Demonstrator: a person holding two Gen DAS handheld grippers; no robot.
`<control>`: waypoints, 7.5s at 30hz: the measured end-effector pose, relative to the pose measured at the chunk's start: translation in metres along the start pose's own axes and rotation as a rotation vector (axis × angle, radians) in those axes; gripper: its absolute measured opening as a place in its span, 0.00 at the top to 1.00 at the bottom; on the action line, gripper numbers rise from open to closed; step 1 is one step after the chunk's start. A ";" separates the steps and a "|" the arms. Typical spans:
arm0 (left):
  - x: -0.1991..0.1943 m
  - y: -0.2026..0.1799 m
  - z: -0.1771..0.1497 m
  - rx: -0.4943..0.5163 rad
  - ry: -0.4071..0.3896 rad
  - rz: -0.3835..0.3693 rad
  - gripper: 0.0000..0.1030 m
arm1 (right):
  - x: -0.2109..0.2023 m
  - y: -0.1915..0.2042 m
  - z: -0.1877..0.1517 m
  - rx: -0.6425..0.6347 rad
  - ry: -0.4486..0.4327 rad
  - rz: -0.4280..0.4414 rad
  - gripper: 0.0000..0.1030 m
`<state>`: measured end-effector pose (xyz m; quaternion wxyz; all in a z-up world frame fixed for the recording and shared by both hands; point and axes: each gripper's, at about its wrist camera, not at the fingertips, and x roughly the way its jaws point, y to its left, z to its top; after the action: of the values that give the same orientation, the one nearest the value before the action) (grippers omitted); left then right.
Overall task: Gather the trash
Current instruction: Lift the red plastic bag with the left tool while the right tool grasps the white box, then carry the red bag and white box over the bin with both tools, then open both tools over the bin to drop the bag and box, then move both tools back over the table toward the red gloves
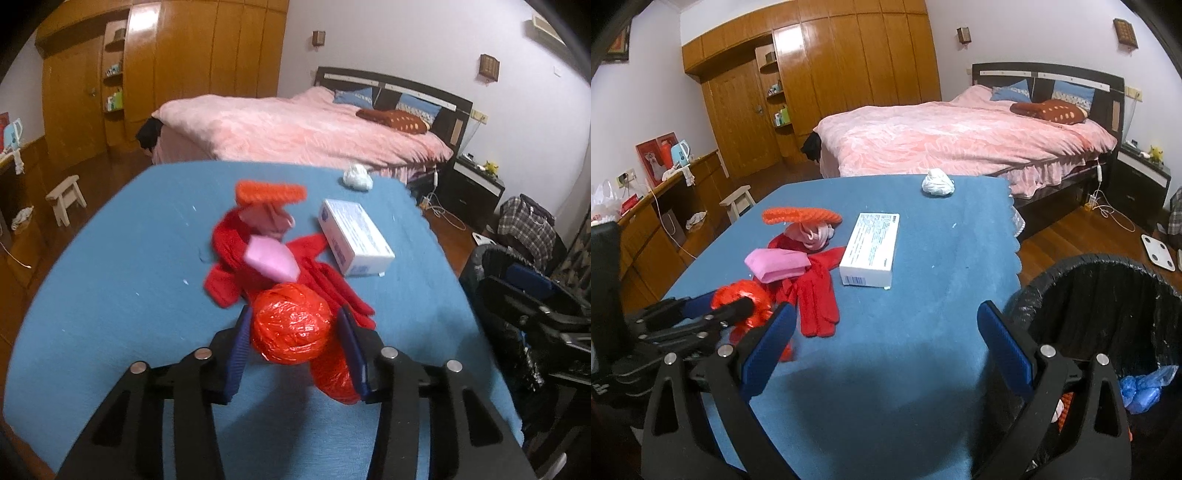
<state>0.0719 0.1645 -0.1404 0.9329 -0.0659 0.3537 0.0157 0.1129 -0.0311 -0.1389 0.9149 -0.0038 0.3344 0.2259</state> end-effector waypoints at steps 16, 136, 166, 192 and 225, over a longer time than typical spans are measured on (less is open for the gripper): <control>-0.008 0.023 0.038 -0.028 -0.121 0.082 0.55 | 0.051 0.019 0.032 0.028 -0.015 -0.054 0.07; -0.036 -0.208 0.060 0.262 -0.188 -0.261 0.55 | -0.134 -0.147 0.020 0.211 -0.091 -0.258 0.48; -0.002 -0.293 0.040 0.379 -0.095 -0.390 0.34 | -0.160 -0.228 -0.034 0.345 -0.066 -0.425 0.28; -0.024 -0.185 0.060 0.265 -0.185 -0.181 0.11 | -0.124 -0.175 0.002 0.279 -0.073 -0.339 0.08; 0.015 0.008 0.034 0.039 -0.078 0.084 0.33 | 0.036 -0.026 0.032 0.066 0.052 -0.112 0.08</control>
<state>0.1050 0.1763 -0.1258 0.9456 -0.0320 0.3197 0.0505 0.1676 -0.0343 -0.1396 0.9169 0.0018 0.3644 0.1628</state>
